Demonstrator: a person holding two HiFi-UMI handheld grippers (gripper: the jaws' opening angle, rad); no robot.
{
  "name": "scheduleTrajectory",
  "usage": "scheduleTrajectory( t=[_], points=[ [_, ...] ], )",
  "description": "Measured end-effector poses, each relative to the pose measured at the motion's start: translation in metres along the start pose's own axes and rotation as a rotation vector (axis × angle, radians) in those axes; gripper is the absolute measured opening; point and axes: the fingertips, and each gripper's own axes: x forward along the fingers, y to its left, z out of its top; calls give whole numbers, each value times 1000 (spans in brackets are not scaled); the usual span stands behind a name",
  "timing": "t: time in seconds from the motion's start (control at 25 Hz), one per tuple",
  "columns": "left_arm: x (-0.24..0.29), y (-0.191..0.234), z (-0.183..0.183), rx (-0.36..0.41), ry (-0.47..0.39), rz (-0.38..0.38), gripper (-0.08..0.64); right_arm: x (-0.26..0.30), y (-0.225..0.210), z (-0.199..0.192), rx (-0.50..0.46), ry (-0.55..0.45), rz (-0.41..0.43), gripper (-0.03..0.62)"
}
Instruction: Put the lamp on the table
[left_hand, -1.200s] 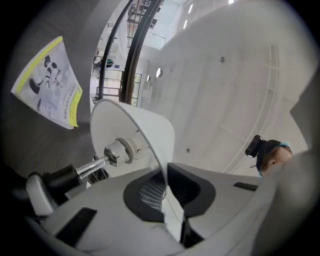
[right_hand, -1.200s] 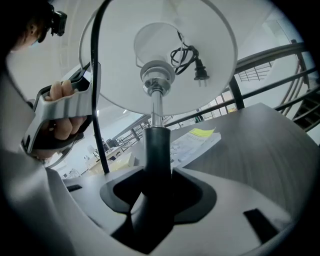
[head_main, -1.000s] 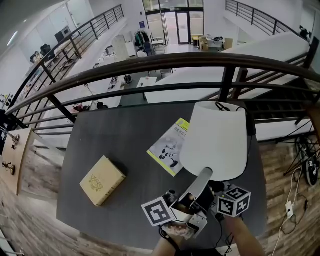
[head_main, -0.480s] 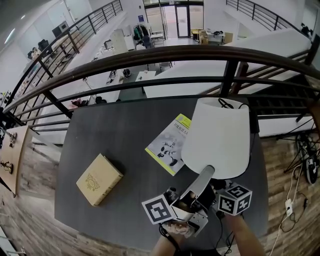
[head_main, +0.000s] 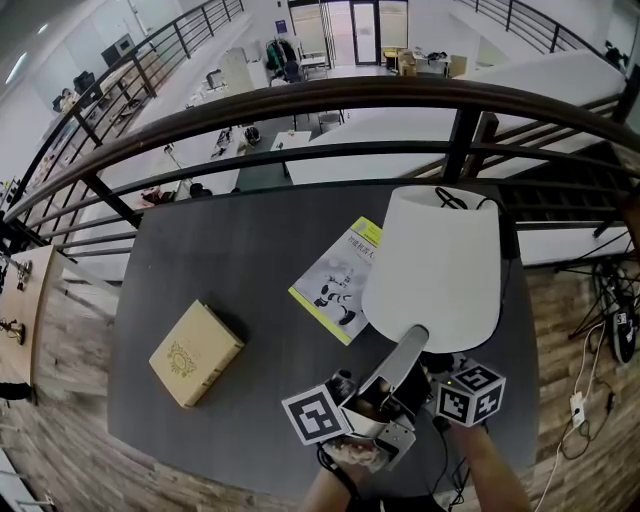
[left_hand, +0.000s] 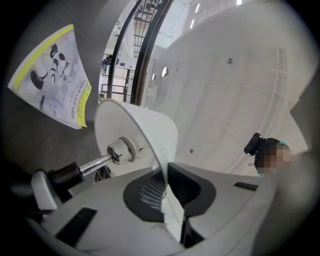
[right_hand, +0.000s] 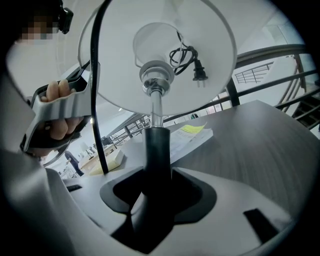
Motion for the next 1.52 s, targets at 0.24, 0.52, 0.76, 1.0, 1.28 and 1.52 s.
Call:
scheduleTrajectory(
  t=[0.24, 0.52, 0.76, 1.0, 1.28, 1.52],
  points=[
    [-1, 1, 1, 0, -1, -6, 32, 0, 0, -2, -2, -5, 1, 194],
    [-4, 0, 1, -1, -10, -19, 32, 0, 1, -2, -8, -11, 3, 195],
    [-7, -2, -3, 3, -5, -26, 32, -1, 1, -4, -17, -20, -3, 196],
    [-10, -3, -6, 6, -19, -28, 32, -2, 1, -5, -22, -3, 13, 198],
    [-19, -7, -11, 24, -24, -44, 32, -3, 4, -9, -24, -10, 13, 202],
    [-22, -11, -20, 53, -13, -57, 32, -7, 4, -11, -49, -13, -8, 202]
  ],
)
